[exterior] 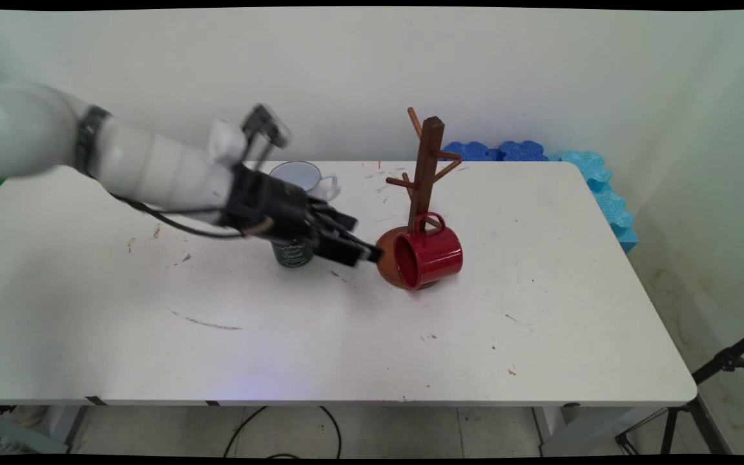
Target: Pick up the red mug from the rack
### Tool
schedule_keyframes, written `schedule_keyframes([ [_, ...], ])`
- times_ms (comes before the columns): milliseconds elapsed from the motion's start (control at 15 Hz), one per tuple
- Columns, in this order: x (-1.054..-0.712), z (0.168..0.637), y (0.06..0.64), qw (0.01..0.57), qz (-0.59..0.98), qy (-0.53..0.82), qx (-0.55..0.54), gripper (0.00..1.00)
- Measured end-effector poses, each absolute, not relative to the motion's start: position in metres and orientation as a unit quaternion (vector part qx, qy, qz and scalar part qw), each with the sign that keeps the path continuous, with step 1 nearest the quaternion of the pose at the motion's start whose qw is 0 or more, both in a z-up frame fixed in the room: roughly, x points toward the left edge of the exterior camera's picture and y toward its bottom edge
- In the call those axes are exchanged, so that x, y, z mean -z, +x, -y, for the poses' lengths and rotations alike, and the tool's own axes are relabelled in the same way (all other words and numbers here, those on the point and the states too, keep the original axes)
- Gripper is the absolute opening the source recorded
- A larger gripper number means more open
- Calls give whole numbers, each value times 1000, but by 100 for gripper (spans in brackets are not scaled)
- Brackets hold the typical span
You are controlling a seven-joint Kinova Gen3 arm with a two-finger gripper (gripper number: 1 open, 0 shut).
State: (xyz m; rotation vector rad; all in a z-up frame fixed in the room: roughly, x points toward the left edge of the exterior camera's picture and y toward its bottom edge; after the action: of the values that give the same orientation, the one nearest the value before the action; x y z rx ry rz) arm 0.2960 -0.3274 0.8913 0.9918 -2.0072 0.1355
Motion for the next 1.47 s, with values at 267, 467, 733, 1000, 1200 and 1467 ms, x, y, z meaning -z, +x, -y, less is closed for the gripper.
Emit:
schedule_keyframes([
  [267,-860,324,257,433,806,400,-52,100],
  [467,-846,325,237,434,804,402,-56,100],
  [733,-820,337,221,431,791,426,-80,100],
  [1000,-800,343,220,416,780,456,-100,100],
  [1200,-794,341,218,410,775,469,-105,100],
  [1467,-791,341,215,419,763,482,-105,100],
])
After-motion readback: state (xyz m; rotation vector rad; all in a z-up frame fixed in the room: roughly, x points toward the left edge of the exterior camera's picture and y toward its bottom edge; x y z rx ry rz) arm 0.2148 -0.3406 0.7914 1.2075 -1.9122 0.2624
